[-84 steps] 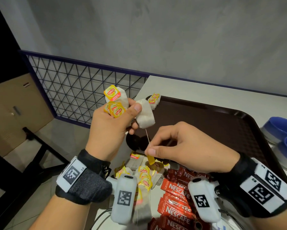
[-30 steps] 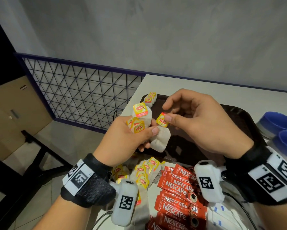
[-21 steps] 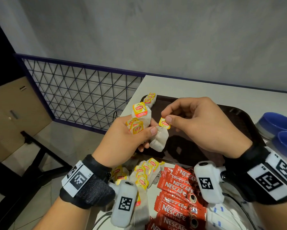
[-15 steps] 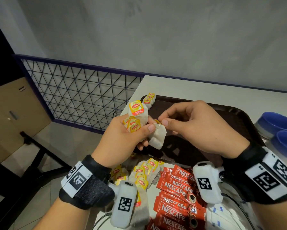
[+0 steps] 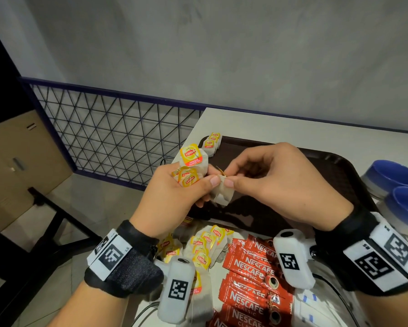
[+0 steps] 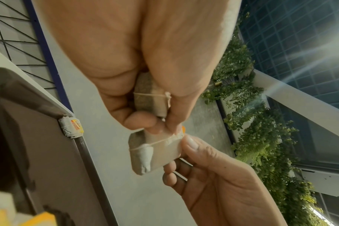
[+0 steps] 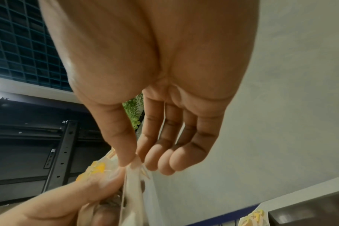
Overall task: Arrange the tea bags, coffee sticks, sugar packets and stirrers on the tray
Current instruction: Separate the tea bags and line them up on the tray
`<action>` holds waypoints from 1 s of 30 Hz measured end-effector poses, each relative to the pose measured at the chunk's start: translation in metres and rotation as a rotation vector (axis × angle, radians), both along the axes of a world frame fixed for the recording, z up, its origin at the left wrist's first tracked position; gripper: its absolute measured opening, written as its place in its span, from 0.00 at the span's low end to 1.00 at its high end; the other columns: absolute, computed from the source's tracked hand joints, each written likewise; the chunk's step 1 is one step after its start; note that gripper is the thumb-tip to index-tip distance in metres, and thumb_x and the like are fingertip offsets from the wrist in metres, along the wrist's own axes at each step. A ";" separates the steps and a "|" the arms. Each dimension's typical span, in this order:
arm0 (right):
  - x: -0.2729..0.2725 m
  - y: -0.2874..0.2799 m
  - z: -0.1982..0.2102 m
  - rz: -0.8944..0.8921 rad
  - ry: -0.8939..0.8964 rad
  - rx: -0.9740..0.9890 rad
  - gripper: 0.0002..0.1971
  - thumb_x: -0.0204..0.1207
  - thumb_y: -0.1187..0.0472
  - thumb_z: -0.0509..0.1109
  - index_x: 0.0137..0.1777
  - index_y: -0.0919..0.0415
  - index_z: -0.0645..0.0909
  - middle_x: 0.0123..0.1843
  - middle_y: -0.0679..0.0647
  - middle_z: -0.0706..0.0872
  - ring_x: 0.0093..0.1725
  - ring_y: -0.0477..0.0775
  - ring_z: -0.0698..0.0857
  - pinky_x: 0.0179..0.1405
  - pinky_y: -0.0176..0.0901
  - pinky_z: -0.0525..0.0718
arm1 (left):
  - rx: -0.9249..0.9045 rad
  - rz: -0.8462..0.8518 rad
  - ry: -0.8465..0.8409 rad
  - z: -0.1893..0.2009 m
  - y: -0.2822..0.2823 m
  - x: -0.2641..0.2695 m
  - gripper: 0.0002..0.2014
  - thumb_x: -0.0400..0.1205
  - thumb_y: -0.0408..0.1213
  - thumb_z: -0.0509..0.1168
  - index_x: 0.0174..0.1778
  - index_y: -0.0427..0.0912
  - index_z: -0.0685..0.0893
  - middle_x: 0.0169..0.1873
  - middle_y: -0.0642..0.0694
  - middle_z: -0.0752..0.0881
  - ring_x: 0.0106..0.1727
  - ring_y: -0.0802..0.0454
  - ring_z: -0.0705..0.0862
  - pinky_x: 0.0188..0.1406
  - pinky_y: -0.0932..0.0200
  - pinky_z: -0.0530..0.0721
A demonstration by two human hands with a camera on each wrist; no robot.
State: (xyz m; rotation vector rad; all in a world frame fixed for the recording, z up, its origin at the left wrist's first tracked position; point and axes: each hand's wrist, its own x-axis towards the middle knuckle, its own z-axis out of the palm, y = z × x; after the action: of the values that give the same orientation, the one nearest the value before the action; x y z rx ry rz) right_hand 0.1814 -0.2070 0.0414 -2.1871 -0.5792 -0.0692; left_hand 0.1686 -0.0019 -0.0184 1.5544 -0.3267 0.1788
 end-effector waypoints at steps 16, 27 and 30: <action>0.001 -0.003 0.000 -0.034 -0.016 0.012 0.07 0.76 0.64 0.77 0.46 0.49 0.87 0.41 0.48 0.89 0.40 0.47 0.87 0.40 0.36 0.84 | 0.025 0.002 -0.029 -0.004 0.003 0.003 0.02 0.82 0.33 0.73 0.44 0.41 0.91 0.33 0.46 0.88 0.34 0.50 0.84 0.31 0.56 0.84; -0.004 0.002 0.001 0.032 -0.030 -0.054 0.04 0.75 0.57 0.81 0.47 0.45 0.93 0.41 0.39 0.93 0.43 0.40 0.90 0.44 0.35 0.87 | -0.014 0.002 -0.011 -0.001 0.000 0.001 0.10 0.75 0.36 0.75 0.46 0.33 0.87 0.32 0.40 0.87 0.32 0.50 0.84 0.30 0.58 0.84; -0.004 0.001 0.002 0.018 -0.032 -0.077 0.02 0.77 0.55 0.79 0.45 0.45 0.93 0.41 0.37 0.93 0.44 0.38 0.90 0.46 0.35 0.87 | -0.003 -0.001 -0.014 -0.001 0.001 0.001 0.11 0.76 0.37 0.74 0.47 0.32 0.87 0.31 0.43 0.87 0.33 0.50 0.84 0.31 0.57 0.84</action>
State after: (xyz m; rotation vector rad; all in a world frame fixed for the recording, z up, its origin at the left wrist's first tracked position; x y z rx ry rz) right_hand 0.1778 -0.2061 0.0437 -2.2589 -0.6290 -0.0740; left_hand 0.1694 -0.0014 -0.0191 1.5503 -0.3383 0.1890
